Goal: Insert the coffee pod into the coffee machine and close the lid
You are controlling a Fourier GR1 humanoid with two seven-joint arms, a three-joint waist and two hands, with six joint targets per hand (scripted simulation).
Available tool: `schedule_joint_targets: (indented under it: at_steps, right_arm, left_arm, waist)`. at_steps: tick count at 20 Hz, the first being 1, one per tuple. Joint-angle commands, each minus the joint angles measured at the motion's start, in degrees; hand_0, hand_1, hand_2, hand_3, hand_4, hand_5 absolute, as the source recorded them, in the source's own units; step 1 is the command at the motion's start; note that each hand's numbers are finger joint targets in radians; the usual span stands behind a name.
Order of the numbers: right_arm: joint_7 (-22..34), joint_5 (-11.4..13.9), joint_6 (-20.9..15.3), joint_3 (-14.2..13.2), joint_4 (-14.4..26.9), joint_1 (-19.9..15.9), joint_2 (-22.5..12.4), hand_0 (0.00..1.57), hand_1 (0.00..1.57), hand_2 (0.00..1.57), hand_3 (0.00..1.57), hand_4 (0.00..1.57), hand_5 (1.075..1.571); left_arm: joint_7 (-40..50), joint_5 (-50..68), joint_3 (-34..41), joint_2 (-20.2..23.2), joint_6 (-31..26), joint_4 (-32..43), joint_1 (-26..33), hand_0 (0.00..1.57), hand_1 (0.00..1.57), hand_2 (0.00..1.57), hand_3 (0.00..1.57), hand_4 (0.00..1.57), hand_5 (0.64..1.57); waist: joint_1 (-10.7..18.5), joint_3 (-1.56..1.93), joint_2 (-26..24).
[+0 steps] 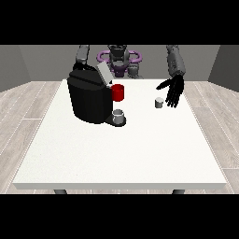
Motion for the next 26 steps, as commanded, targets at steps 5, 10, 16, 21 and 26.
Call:
schedule_joint_targets:
  at_steps: [5, 10, 16, 21, 26]
  right_arm:
    - [-3.4, -1.0, 2.9, -1.4, 4.9, -2.1, -1.6, 0.0, 0.0, 0.0, 0.0, 0.0, 1.571]
    - [0.6, 0.5, 1.5, -1.3, 5.1, -5.1, -1.2, 0.0, 0.0, 0.0, 0.0, 0.0, 1.571]
    - [-4.2, -1.5, 2.3, -2.0, 7.4, -3.0, 0.1, 0.0, 0.0, 0.0, 0.0, 0.0, 1.571]
    - [-3.9, -2.0, 0.0, -0.7, 8.1, -3.0, 0.8, 0.0, 0.0, 0.0, 0.0, 0.0, 1.571]
    - [-1.3, -1.0, 0.3, -3.9, 13.1, -5.1, 0.3, 0.0, 0.0, 0.0, 0.0, 0.0, 1.571]
  left_arm:
    - [-2.8, -7.1, -0.7, -2.3, 8.8, 6.2, -5.4, 0.94, 0.94, 0.95, 0.69, 0.08, 1.571]
    - [-5.0, -13.2, -3.8, -2.5, 12.6, 8.8, -7.0, 1.04, 1.04, 1.11, 0.91, 0.46, 1.571]
    - [-4.8, -20.2, -8.6, -2.0, 13.7, 11.3, -4.5, 0.87, 0.87, 1.02, 0.88, 0.34, 1.571]
    - [-5.1, -22.6, -8.5, -0.8, 10.8, 16.3, -7.7, 0.79, 0.79, 0.96, 0.85, 0.39, 1.571]
    - [-5.8, -24.8, -9.3, -3.5, 9.8, 16.7, -9.4, 0.91, 0.91, 1.05, 0.96, 0.41, 1.571]
  waist:
    - [-0.5, 0.0, 2.1]
    - [-0.7, -0.02, 1.7]
    - [-0.6, 0.02, 1.5]
    - [-0.6, 0.0, 0.7]
    - [1.8, 0.01, -2.5]
